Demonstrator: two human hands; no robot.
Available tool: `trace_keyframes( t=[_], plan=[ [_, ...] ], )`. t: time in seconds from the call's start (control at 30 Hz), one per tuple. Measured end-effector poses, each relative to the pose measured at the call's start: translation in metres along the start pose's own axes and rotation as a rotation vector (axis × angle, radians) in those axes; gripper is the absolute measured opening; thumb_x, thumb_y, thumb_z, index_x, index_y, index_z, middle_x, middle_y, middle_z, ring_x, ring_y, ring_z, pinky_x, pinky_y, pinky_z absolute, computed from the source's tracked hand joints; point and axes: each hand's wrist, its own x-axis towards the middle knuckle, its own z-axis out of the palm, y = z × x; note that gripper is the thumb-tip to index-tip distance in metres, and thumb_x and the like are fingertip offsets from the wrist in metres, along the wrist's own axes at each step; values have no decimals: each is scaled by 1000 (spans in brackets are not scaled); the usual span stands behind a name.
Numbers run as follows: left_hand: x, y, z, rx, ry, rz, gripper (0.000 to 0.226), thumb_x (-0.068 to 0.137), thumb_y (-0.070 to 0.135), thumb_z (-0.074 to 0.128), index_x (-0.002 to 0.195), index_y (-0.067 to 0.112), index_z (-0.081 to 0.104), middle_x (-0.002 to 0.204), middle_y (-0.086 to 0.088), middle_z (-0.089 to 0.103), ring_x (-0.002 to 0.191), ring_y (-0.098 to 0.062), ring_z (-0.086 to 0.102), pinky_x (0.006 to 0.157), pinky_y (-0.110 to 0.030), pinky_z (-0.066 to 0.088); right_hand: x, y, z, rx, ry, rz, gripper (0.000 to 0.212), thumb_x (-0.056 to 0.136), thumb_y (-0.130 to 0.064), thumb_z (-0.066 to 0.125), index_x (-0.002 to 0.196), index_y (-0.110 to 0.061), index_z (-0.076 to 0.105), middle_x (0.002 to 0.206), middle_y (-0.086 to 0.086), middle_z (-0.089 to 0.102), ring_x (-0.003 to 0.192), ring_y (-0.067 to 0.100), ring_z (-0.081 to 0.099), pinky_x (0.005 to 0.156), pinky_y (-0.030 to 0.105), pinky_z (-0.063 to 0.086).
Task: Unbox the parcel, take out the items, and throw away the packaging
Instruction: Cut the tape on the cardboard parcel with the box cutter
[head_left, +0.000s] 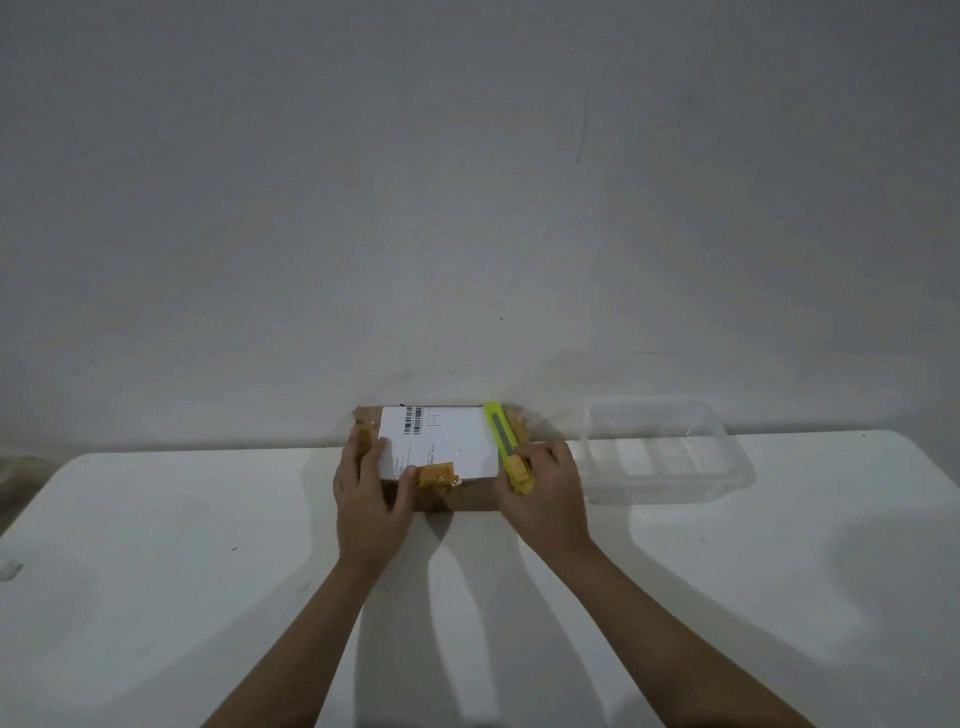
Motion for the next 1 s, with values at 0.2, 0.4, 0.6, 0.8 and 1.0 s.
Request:
trace_keyframes(
  t=[0.2,0.4,0.6,0.8,1.0],
  plan=[
    [2,1,-3,-6,34,2,57,83,50,51,126,12,59,152,-9,33,140,-23,32,108,-36,32,9,11,19,20,40,66,21,76,-17,70,94,-10,61,97,6,49,88,25,54,68,33,51],
    [11,-8,-12,-68,6,-58,62,72,45,75,127,21,58,148,-19,29,141,-31,27,98,-37,41,14,13,24,291,-295,307,55,92,-27,56,143,-30,35,138,1,41,122,10,41,98,23,33],
    [15,-10,-16,-177,-105,-145,67,73,50,72,133,34,46,123,3,58,107,-6,55,80,-15,45,17,13,21,312,-353,301,58,94,-30,54,145,-38,28,153,-4,31,141,12,28,108,23,28],
    [-7,11,-31,-186,-31,-177,64,75,41,76,132,33,48,123,2,59,100,6,54,79,-16,47,9,1,3,333,-334,274,56,92,-31,56,143,-39,33,144,2,45,132,19,43,107,34,40],
    [-66,41,-51,-186,10,-186,65,75,34,78,133,25,49,128,1,56,114,-9,51,88,-29,49,-43,-1,-41,353,-333,195,57,92,-23,59,143,-31,34,144,-18,34,139,5,29,107,21,30]
  ],
)
